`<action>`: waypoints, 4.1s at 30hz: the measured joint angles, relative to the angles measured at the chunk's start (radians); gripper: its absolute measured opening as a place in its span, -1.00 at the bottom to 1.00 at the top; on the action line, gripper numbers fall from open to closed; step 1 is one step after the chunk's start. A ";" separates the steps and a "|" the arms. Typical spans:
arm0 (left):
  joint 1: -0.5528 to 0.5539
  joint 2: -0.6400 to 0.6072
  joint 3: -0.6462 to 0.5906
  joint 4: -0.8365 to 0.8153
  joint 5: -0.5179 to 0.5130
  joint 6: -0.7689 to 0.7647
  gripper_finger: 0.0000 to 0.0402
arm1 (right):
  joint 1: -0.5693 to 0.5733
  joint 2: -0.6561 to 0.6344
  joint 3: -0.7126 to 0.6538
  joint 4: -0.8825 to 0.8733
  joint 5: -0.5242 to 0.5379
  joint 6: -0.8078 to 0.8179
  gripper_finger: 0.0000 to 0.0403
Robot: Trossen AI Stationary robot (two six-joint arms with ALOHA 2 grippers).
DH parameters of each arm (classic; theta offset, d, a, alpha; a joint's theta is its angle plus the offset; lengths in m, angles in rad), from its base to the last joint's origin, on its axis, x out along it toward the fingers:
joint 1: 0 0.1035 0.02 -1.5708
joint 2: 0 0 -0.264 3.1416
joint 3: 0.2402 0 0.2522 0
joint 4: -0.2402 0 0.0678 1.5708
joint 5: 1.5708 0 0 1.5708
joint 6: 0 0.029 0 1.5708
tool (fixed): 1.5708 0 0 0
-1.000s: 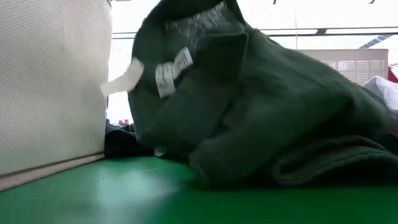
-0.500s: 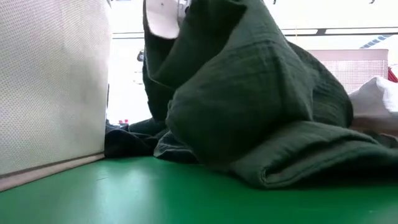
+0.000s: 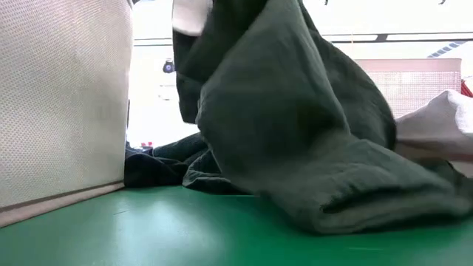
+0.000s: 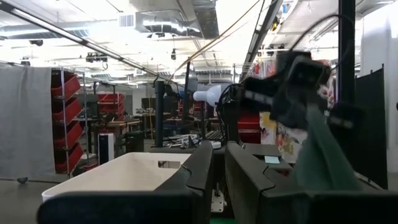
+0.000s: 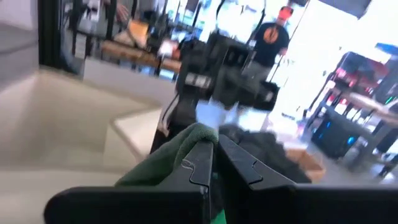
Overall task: Sort clothes
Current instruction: Put the green polo shirt into the top right white bin
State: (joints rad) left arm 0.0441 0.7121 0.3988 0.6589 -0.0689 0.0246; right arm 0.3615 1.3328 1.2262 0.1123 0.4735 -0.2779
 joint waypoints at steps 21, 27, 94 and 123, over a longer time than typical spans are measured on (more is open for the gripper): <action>-0.002 0.034 0.000 0.069 0.056 -0.034 -0.88 | -0.007 -0.104 0.056 0.163 0.029 -0.129 -0.96; -0.001 0.036 0.000 0.069 0.056 -0.034 -0.88 | -0.007 -0.114 0.132 0.151 0.028 -0.126 -0.96; -0.014 0.351 0.476 -0.182 0.254 -0.032 -1.00 | -0.058 -0.162 0.097 -0.759 -0.043 0.343 0.19; -0.010 0.472 0.656 -0.304 0.252 0.035 -0.99 | -0.106 0.190 0.044 -0.463 -0.044 0.346 0.36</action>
State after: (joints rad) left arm 0.0345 1.1839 1.0546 0.3550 0.1833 0.0601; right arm 0.2558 1.5228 1.2705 -0.3509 0.4298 0.0677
